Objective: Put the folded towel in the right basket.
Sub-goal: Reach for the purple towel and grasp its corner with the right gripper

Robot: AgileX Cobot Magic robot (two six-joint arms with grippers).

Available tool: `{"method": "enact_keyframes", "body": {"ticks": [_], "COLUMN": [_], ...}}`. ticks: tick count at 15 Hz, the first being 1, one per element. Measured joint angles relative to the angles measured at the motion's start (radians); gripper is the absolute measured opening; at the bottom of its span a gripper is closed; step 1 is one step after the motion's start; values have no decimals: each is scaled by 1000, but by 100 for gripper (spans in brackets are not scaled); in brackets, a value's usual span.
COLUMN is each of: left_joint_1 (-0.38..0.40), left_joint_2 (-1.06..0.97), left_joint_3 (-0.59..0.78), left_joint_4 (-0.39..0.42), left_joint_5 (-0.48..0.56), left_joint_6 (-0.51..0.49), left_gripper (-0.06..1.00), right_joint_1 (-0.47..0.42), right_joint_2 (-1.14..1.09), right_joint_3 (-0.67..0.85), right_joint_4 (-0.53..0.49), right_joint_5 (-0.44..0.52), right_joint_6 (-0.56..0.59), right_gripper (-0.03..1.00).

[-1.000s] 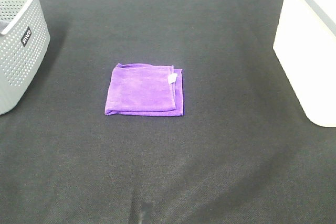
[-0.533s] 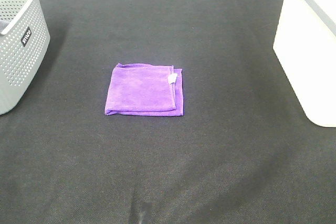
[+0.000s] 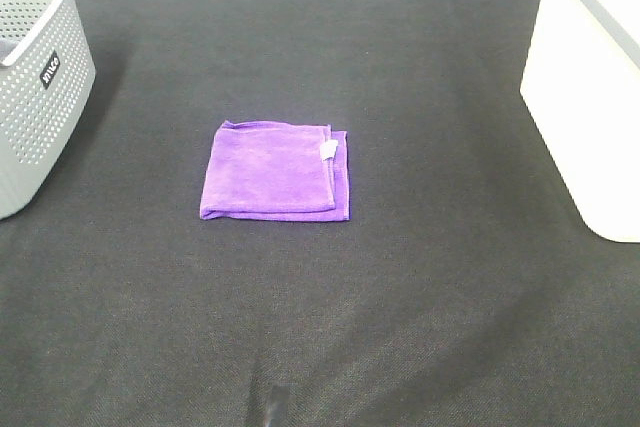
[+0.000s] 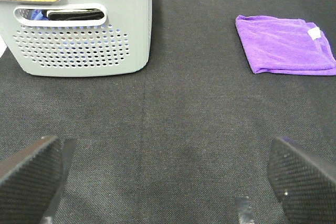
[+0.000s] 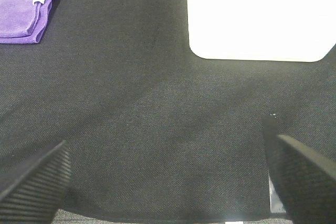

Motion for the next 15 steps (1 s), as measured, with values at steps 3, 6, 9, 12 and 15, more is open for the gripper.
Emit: {"method": "enact_keyframes", "body": {"ticks": [3, 6, 9, 12, 15], "left_joint_1": [0, 0, 0, 0, 0], "left_joint_2": [0, 0, 0, 0, 0], "left_joint_3": [0, 0, 0, 0, 0], "left_joint_4": [0, 0, 0, 0, 0], "left_joint_5": [0, 0, 0, 0, 0], "left_joint_6": [0, 0, 0, 0, 0], "left_gripper": [99, 99, 99, 99, 99], "right_joint_1": [0, 0, 0, 0, 0], "right_joint_2": [0, 0, 0, 0, 0], "right_joint_3": [0, 0, 0, 0, 0], "right_joint_4": [0, 0, 0, 0, 0], "right_joint_5": [0, 0, 0, 0, 0], "right_joint_6": [0, 0, 0, 0, 0], "right_gripper": [97, 97, 97, 97, 97]}}
